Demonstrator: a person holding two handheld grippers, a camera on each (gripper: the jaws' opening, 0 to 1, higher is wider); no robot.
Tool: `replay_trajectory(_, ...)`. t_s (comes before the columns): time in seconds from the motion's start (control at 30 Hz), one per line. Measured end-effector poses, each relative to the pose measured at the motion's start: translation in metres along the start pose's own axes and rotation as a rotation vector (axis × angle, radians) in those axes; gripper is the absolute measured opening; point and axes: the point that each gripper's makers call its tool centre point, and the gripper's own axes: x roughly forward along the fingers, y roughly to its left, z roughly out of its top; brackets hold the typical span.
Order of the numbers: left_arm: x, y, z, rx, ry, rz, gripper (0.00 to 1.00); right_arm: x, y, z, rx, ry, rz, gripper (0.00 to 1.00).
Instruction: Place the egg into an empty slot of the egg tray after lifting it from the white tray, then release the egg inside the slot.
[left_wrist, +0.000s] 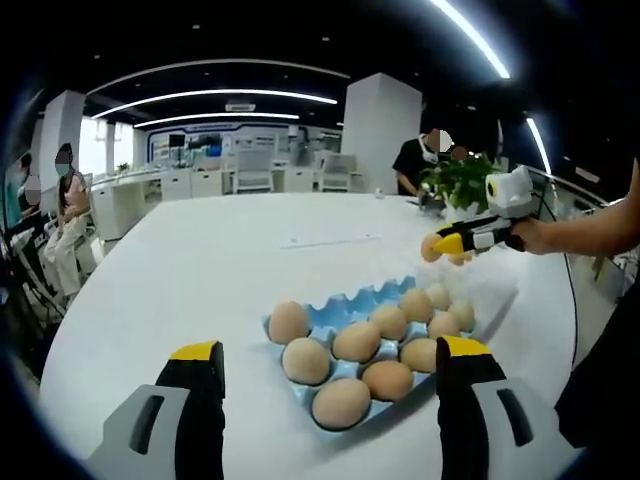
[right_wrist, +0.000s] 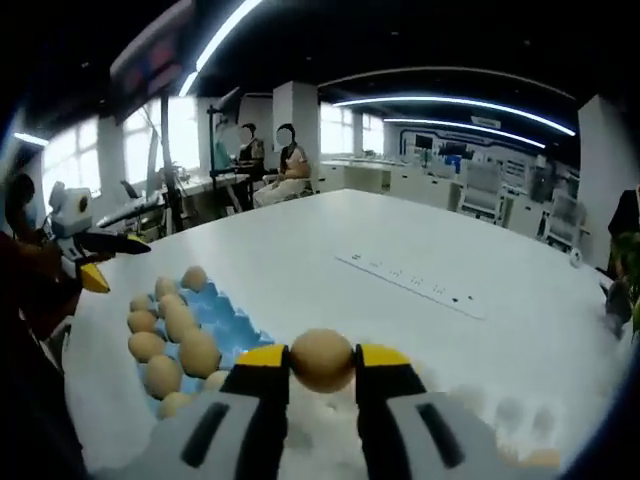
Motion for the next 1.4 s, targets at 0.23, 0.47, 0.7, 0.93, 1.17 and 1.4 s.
replay_trajectory(0.23, 0.001, 0.003, 0.000, -0.001, -0.001, 0.004, 0.88, 0.026, 0.034, 0.015, -0.019, -0.020, 0.089, 0.24)
replay_trajectory(0.47, 0.000, 0.005, -0.001, -0.009, 0.001, 0.007, 0.88, 0.055, 0.072, 0.028, -0.039, -0.024, 0.188, 0.24)
replay_trajectory(0.7, -0.001, 0.005, -0.003, -0.023, 0.002, 0.005, 0.86, 0.084, 0.110, 0.032, -0.090, -0.009, 0.282, 0.24)
replay_trajectory(0.93, -0.003, 0.008, -0.005, -0.030, 0.001, 0.012, 0.86, 0.102, 0.132, 0.033, -0.110, 0.003, 0.328, 0.24)
replay_trajectory(1.17, -0.002, 0.006, -0.008, -0.035, 0.007, 0.002, 0.86, 0.111, 0.141, 0.028, -0.117, 0.024, 0.351, 0.25)
replay_trajectory(1.4, -0.002, 0.006, -0.007, -0.035, 0.005, -0.001, 0.85, 0.117, 0.148, 0.023, -0.129, 0.044, 0.369, 0.25)
